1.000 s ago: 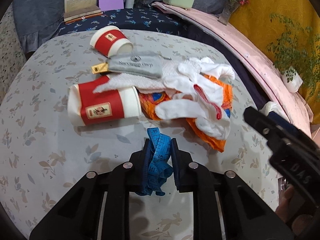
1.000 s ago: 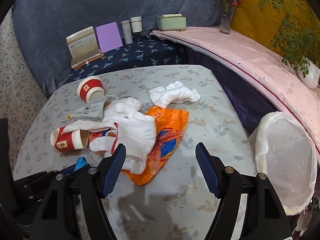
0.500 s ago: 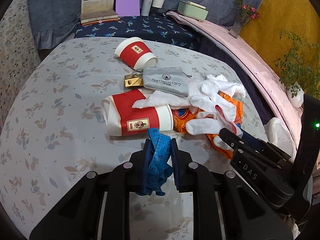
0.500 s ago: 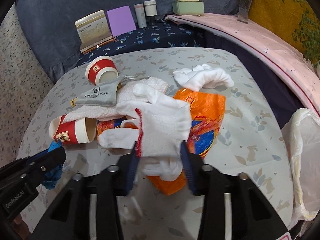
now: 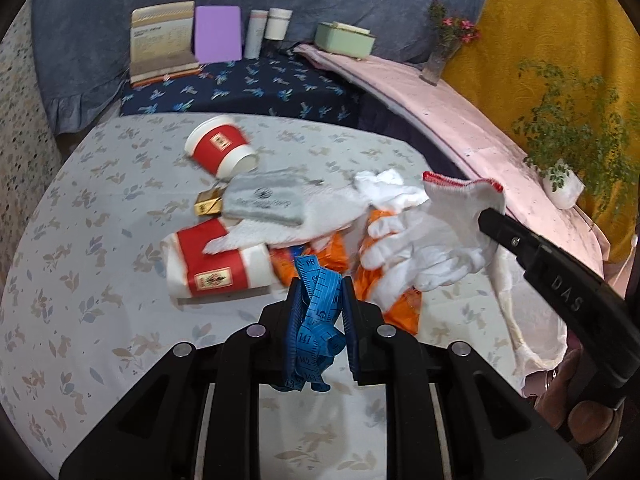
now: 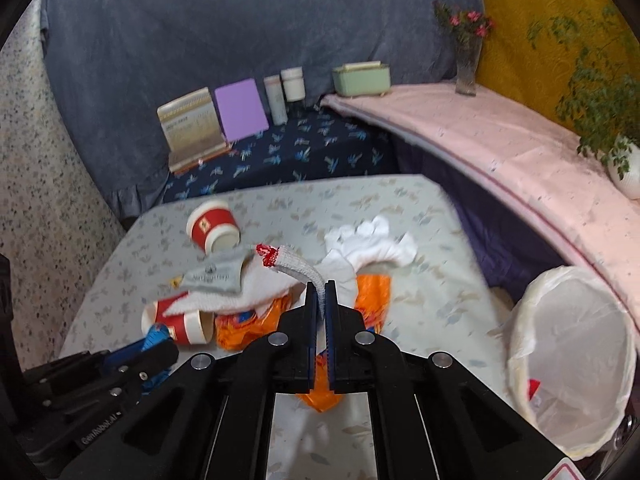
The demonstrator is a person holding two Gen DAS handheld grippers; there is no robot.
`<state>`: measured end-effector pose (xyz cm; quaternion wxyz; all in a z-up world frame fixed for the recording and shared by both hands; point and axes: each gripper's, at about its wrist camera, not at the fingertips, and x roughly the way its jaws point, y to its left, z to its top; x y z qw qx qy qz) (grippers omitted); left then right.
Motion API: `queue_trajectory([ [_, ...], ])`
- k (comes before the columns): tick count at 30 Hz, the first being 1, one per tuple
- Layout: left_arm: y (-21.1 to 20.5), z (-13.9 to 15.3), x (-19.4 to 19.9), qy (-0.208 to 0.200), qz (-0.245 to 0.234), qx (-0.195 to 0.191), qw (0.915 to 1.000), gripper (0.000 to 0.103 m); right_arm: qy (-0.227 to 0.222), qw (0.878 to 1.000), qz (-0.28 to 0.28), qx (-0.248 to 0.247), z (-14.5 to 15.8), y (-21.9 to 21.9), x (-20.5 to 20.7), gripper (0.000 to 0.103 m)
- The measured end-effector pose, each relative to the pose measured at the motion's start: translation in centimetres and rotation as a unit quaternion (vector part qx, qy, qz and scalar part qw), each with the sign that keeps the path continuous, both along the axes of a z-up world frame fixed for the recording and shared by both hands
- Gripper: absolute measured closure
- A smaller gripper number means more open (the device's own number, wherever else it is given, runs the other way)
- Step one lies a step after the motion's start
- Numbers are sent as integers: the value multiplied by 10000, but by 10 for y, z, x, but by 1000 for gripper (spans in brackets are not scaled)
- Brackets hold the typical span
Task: Collect trash
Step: 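Carry the tape measure and gloves over the bin and release both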
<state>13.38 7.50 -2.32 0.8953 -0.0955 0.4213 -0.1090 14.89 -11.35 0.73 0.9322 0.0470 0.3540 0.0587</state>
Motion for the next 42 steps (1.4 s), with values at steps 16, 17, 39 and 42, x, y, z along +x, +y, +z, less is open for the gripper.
queue_trajectory([
  [16, -124, 57, -10, -500, -1276, -98, 9905, 84, -845, 9897, -1146, -130, 70, -122, -49, 99],
  [17, -136, 60, -10, -505, -1403, -109, 9888, 84, -845, 9885, -1249, -143, 71, -132, -53, 99],
  [39, -285, 50, -5, -193, -2738, -332, 9610, 63, -390, 9648, -2583, -314, 30, -248, -95, 82],
  [42, -283, 52, -6, -292, -2638, -335, 9636, 42, -482, 9616, -2684, -305, 31, -252, -98, 57],
])
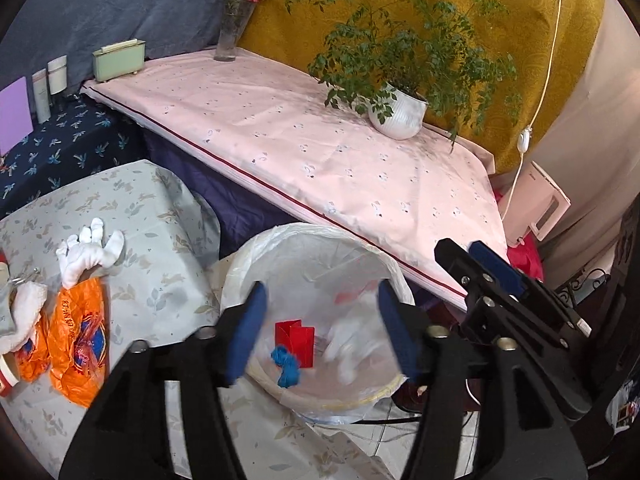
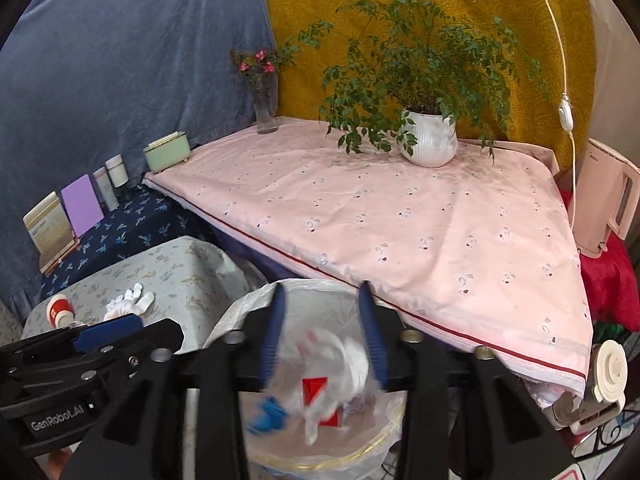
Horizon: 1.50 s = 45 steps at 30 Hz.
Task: Collect trash
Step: 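Carry the tape measure and gloves over the bin and release both, then move both tools back to the table toward the paper cup and orange bag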
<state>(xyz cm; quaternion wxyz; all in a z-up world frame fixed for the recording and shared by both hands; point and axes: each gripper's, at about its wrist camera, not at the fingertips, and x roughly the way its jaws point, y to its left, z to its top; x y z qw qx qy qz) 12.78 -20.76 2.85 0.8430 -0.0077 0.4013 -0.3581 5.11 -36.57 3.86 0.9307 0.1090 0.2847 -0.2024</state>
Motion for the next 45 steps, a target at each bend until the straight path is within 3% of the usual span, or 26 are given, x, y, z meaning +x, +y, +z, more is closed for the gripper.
queue_trajectory([
  [11, 29, 6, 5, -207, 409, 72, 9989, 36, -136, 9997, 153, -122, 14, 18, 1, 49],
  [16, 56, 10, 10, -265, 725, 88, 9970, 35, -192, 9992, 311, -140, 20, 36, 5, 48],
  [24, 110, 13, 16, -415, 1404, 190, 9890, 25, -186, 9972, 708, -181, 22, 80, 18, 44],
  [28, 140, 10, 18, -465, 1821, 297, 9817, 16, -148, 9954, 929, -160, 20, 102, 25, 43],
  [45, 268, -45, 28, -119, 3290, 1154, 9372, 12, 272, 9834, 1792, -40, -15, 195, 58, 38],
])
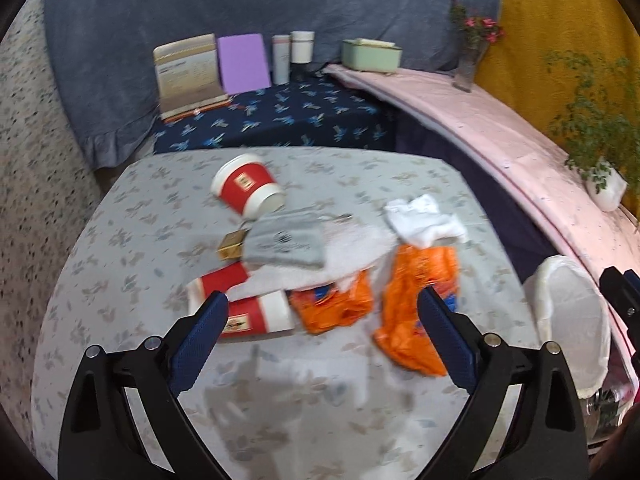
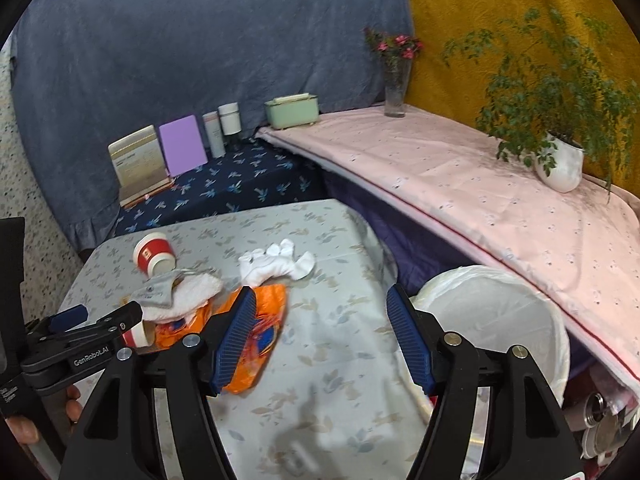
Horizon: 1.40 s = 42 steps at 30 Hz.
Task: Collect trash
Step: 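Move both tools back to the table toward the paper cup and orange bag, then grasp the large red-white paper cup with the left tool while the right tool grasps the orange bag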
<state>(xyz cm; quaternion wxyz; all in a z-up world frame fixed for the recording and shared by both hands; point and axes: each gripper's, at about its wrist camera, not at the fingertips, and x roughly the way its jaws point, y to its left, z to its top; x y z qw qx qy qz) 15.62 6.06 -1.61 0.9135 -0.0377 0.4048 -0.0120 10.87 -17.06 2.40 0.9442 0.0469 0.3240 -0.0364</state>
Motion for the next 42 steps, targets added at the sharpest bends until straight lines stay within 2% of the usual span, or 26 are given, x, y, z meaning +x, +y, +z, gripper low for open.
queue_trajectory([
  [7, 33, -25, 4, 270, 308, 8, 9992, 12, 310, 9991, 301, 46, -26, 32, 14, 38],
  [15, 49, -54, 16, 635, 502, -70, 9967, 12, 685, 9954, 666, 56, -59, 66, 27, 38],
  [21, 48, -66, 29, 828, 505, 65, 9953, 12, 903, 9930, 755, 58, -80, 78, 35, 38],
  [27, 51, -76, 39, 978, 481, 39, 9940, 13, 1099, 9904, 834, 38, -100, 86, 45, 38],
  [29, 51, -78, 40, 1019, 425, 3, 9939, 20, 1155, 9894, 879, 17, -106, 90, 49, 38],
  [36, 55, -77, 34, 1028, 312, -94, 9942, 20, 1309, 9863, 1003, -55, -123, 102, 58, 38],
  [38, 57, -76, 31, 1029, 317, -159, 9941, 20, 1326, 9858, 1028, -74, -125, 104, 59, 44],
  [40, 58, -74, 28, 1010, 315, -161, 9943, 20, 1375, 9844, 1098, -59, -128, 106, 59, 67],
  [42, 59, -71, 25, 991, 321, -185, 9944, 20, 1403, 9832, 1166, -32, -128, 108, 59, 81],
])
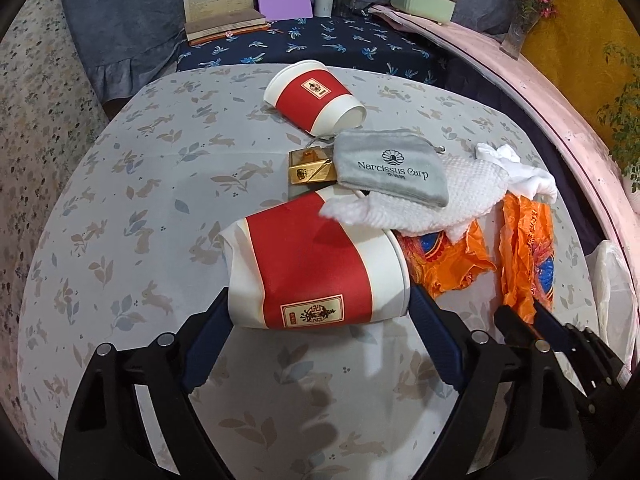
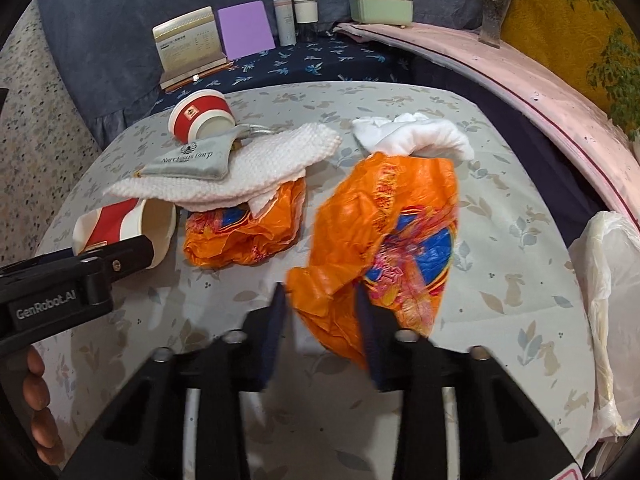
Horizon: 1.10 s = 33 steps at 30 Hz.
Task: Collect trash
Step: 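Grasp the large red-white paper cup with the left tool while the right tool grasps the orange bag, then carry the cup and orange bag over the bin and release both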
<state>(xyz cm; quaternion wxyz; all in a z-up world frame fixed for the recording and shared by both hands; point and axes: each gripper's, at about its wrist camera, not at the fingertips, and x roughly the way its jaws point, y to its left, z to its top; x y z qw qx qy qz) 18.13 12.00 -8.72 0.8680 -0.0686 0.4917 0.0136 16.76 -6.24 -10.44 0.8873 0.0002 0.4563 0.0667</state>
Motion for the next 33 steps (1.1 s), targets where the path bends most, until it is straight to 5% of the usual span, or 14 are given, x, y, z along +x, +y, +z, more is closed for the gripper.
queue_trajectory([
  [8, 0, 19, -17, -191, -35, -98, 9998, 20, -333, 9992, 125, 155, 26, 1, -17, 89],
  [18, -11, 66, -46, -685, -198, -199, 9973, 20, -1091, 9933, 22, 378, 94, -15, -48, 90],
  [33, -97, 126, -69, -1351, -1030, -223, 9852, 20, -1860, 9799, -632, 351, 155, -89, -90, 90],
])
